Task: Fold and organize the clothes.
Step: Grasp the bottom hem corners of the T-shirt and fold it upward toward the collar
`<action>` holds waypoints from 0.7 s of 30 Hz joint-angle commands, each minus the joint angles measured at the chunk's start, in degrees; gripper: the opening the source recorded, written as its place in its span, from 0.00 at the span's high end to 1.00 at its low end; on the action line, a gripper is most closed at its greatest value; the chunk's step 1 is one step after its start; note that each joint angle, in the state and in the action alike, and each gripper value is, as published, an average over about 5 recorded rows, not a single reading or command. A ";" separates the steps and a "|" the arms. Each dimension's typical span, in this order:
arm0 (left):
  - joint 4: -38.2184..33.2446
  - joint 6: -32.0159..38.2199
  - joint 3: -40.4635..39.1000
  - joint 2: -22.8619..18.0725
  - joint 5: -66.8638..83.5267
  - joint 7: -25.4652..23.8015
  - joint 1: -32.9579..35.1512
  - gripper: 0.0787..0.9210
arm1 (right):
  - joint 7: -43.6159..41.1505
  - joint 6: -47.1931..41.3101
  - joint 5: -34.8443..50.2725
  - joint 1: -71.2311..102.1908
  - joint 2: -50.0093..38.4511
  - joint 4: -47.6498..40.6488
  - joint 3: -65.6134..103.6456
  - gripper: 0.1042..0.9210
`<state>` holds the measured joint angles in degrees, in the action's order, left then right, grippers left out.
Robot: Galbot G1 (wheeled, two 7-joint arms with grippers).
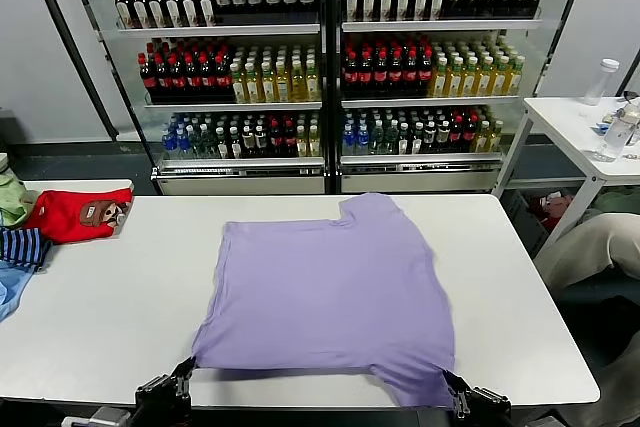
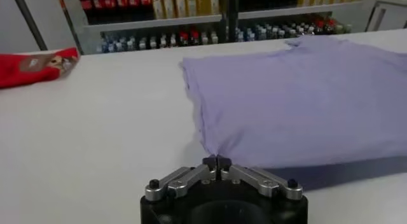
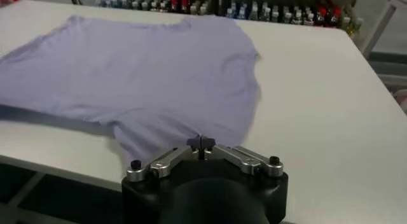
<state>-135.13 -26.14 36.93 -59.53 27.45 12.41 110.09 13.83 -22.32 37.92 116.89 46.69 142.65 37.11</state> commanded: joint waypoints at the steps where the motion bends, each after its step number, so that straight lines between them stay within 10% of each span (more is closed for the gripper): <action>1: -0.72 2.50 3.78 1.20 -0.04 1.64 1.64 1.00 | -0.13 -0.28 0.79 -4.67 -0.04 2.36 -0.41 0.99; 9: 11.20 3.03 -1.00 -1.15 2.93 -2.47 -19.49 1.00 | 3.61 -4.44 0.97 -31.48 0.40 -6.89 -14.74 0.99; 21: 19.90 2.96 -5.70 -4.43 0.98 -5.70 -30.91 1.00 | 4.75 -5.36 -1.85 -44.74 3.16 -18.59 -23.58 0.99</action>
<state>-123.91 -23.79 34.44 -61.97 28.99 9.10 91.85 17.67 -26.67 37.50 84.06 48.74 131.24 20.33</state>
